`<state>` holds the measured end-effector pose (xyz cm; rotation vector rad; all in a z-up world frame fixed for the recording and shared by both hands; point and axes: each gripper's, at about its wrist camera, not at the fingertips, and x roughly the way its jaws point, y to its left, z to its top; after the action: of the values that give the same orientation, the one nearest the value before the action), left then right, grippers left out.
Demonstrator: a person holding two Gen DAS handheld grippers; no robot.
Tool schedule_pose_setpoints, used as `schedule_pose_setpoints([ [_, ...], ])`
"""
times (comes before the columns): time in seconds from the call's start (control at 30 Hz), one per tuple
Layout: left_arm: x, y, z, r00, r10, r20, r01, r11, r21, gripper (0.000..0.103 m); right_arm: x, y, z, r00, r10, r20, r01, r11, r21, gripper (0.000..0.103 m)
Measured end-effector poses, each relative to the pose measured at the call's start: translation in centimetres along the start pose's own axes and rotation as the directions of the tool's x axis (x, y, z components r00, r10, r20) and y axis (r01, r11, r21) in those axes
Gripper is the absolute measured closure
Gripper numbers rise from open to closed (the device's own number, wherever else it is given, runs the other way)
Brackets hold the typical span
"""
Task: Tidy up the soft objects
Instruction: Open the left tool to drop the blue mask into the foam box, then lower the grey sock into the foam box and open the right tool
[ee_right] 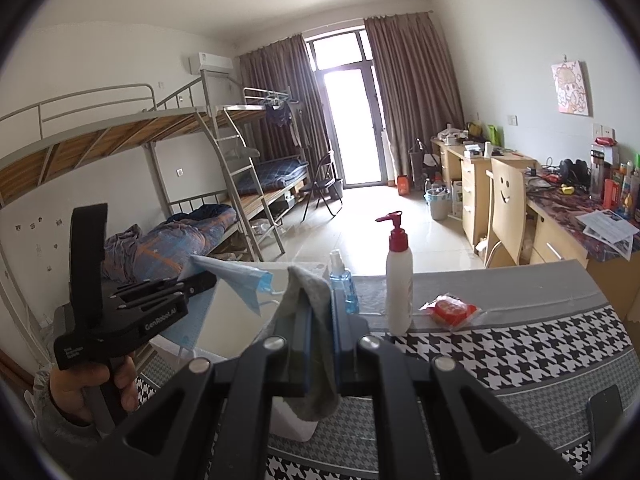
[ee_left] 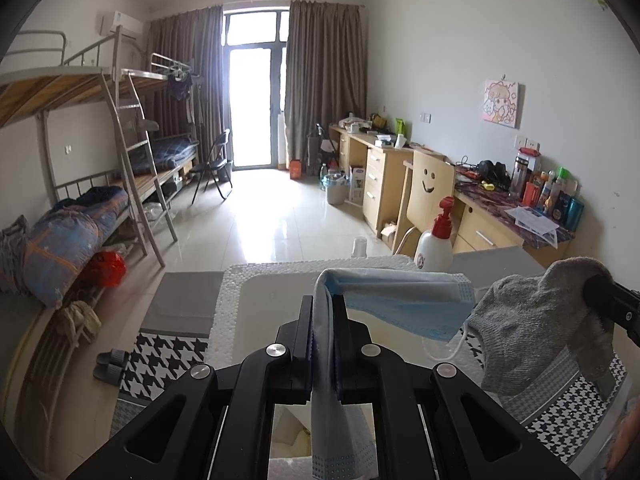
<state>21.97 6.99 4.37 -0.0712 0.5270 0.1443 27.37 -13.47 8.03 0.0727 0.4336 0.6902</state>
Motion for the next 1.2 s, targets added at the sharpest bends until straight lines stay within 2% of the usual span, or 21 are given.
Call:
schedule_pose_setpoints([
  [0.17, 0.8, 0.1, -0.3, 1.0, -0.002, -0.031, 0.002, 1.0, 0.01, 0.093, 0.7, -0.1, 0.0, 1.0, -0.004, -0.009, 0.004, 1.0, -0.005, 0.092],
  [0.23, 1.1, 0.2, -0.4, 0.999, 0.0, -0.043, 0.0, 1.0, 0.01, 0.087, 1.0, 0.0, 0.0, 1.0, -0.006, -0.013, 0.006, 1.0, -0.008, 0.092],
  [0.27, 1.3, 0.2, -0.5, 0.999, 0.002, -0.048, -0.002, 1.0, 0.009, 0.075, 1.1, 0.0, 0.0, 1.0, -0.007, -0.015, 0.007, 1.0, -0.009, 0.092],
  [0.3, 1.4, 0.3, -0.5, 0.999, 0.001, -0.051, 0.0, 1.0, 0.006, 0.057, 1.2, 0.0, 0.0, 1.0, -0.007, -0.017, 0.007, 1.0, -0.01, 0.092],
  [0.37, 1.3, 0.4, -0.6, 0.999, -0.001, -0.044, 0.001, 1.0, -0.005, 0.038, 1.5, 0.1, 0.0, 1.0, -0.007, -0.02, 0.007, 1.0, -0.012, 0.092],
  [0.43, 1.3, 0.5, -0.7, 0.999, 0.007, -0.04, -0.007, 1.0, 0.0, 0.033, 1.7, 0.1, 0.0, 1.0, -0.009, -0.023, 0.008, 1.0, -0.014, 0.092],
  [0.5, 1.4, 0.5, -0.8, 0.999, 0.005, -0.047, -0.004, 1.0, 0.005, 0.02, 1.9, 0.3, 0.0, 1.0, -0.01, -0.025, 0.01, 1.0, -0.016, 0.092],
  [0.7, 0.6, 1.2, -0.7, 1.0, 0.023, -0.007, -0.023, 0.999, -0.022, 0.001, 2.1, 0.4, 0.1, 0.999, -0.013, -0.03, 0.012, 1.0, -0.018, 0.092],
  [1.2, -1.5, 3.3, -0.6, 0.998, 0.047, 0.049, -0.044, 0.997, -0.06, 0.001, 2.5, 1.7, 1.0, 1.0, 0.002, -0.015, -0.002, 1.0, -0.031, 0.092],
])
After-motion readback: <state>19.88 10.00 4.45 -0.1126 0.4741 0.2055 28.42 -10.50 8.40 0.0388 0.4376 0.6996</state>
